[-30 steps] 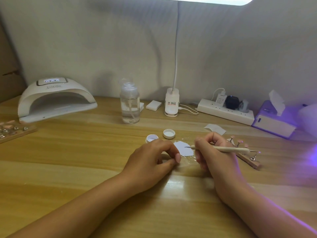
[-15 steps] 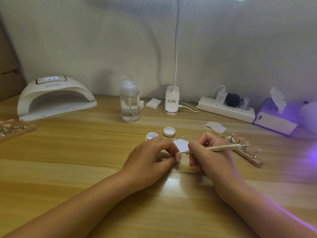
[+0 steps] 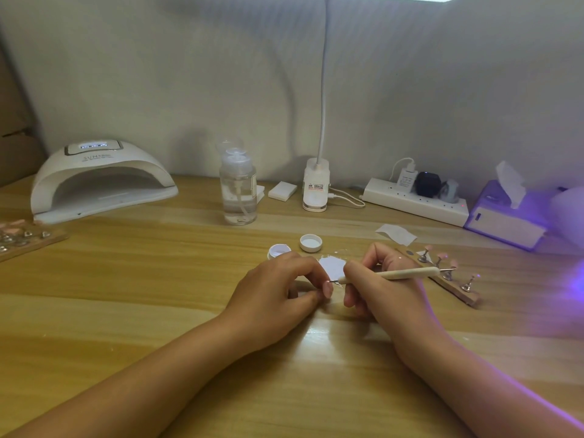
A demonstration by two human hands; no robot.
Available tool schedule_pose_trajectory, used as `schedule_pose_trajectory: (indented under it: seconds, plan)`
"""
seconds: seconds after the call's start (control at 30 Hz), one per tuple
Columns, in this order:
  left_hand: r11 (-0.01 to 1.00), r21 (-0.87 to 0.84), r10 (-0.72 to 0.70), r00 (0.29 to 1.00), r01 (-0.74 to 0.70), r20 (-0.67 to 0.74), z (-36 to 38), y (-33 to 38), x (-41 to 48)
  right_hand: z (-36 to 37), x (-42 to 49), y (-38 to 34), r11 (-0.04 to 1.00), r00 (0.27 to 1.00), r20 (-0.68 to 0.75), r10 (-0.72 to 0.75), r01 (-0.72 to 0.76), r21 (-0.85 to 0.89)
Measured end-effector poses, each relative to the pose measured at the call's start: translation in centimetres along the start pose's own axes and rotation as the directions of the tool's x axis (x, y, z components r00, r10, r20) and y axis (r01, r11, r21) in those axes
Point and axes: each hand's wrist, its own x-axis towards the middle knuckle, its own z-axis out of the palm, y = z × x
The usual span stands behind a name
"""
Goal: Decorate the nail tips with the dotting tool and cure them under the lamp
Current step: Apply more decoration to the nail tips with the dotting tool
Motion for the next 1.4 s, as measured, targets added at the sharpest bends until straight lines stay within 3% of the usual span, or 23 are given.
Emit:
schedule_pose_trajectory:
  seconds: [0.97,1.2,1.4]
  plan:
    - [1.0,-0.003,-0.005,1.0,0.005,0.005,-0.1,-0.1,0.1,0.0,-0.1,-0.1,0.999,1.0,0.0,-0.003,0.003,0.043]
    - [1.0,-0.023,-0.013,1.0,0.013,0.011,-0.1,-0.1,0.0,-0.3,-0.5,-0.9,0.952,0.962,-0.203,-0.18,0.223,0.211]
    - [0.999,-0.032,-0.017,1.0,0.017,0.003,0.0,0.0,0.0,-1.2,0.3,-1.4,0.956,0.935,-0.287,-0.205,0.255,0.148]
